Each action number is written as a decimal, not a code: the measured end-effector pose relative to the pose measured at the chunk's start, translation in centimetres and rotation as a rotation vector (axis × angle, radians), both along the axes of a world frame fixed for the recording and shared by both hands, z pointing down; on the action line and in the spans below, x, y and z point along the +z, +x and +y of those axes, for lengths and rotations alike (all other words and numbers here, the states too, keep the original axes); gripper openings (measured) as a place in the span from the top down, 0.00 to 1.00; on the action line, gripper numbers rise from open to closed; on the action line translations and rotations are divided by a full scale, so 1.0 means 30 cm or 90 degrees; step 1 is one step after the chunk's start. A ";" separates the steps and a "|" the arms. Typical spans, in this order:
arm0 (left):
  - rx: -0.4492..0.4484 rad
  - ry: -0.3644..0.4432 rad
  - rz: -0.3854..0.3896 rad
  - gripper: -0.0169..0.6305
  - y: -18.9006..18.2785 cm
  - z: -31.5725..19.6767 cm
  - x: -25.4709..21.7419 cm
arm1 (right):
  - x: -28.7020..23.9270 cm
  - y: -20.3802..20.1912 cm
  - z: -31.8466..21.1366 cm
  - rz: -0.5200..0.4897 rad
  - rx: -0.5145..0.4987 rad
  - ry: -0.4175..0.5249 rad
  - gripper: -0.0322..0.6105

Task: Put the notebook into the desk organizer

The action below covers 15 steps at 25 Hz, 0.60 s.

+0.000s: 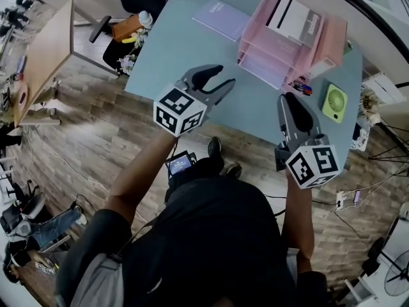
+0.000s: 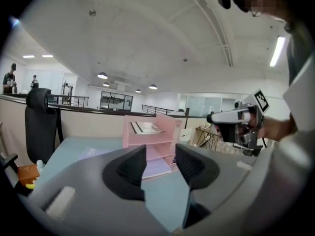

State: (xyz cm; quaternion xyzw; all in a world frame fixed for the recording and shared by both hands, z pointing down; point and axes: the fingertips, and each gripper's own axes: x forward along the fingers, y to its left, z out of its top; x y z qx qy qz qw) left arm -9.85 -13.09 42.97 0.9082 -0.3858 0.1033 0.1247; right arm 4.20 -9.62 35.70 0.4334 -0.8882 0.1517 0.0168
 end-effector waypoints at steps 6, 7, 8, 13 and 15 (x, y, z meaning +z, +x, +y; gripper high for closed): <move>0.010 0.066 -0.028 0.61 0.004 0.135 -0.162 | -0.128 0.029 0.132 0.068 -0.009 0.059 0.85; 0.008 0.073 -0.030 0.60 0.000 0.161 -0.184 | -0.142 0.037 0.154 0.075 -0.008 0.066 0.85; 0.005 0.080 -0.030 0.61 -0.004 0.190 -0.205 | -0.156 0.044 0.178 0.083 -0.007 0.072 0.85; 0.006 0.105 -0.021 0.61 -0.005 0.304 -0.272 | -0.197 0.079 0.263 0.099 0.001 0.095 0.85; 0.006 0.107 -0.019 0.61 0.003 0.330 -0.277 | -0.196 0.103 0.277 0.097 0.007 0.100 0.85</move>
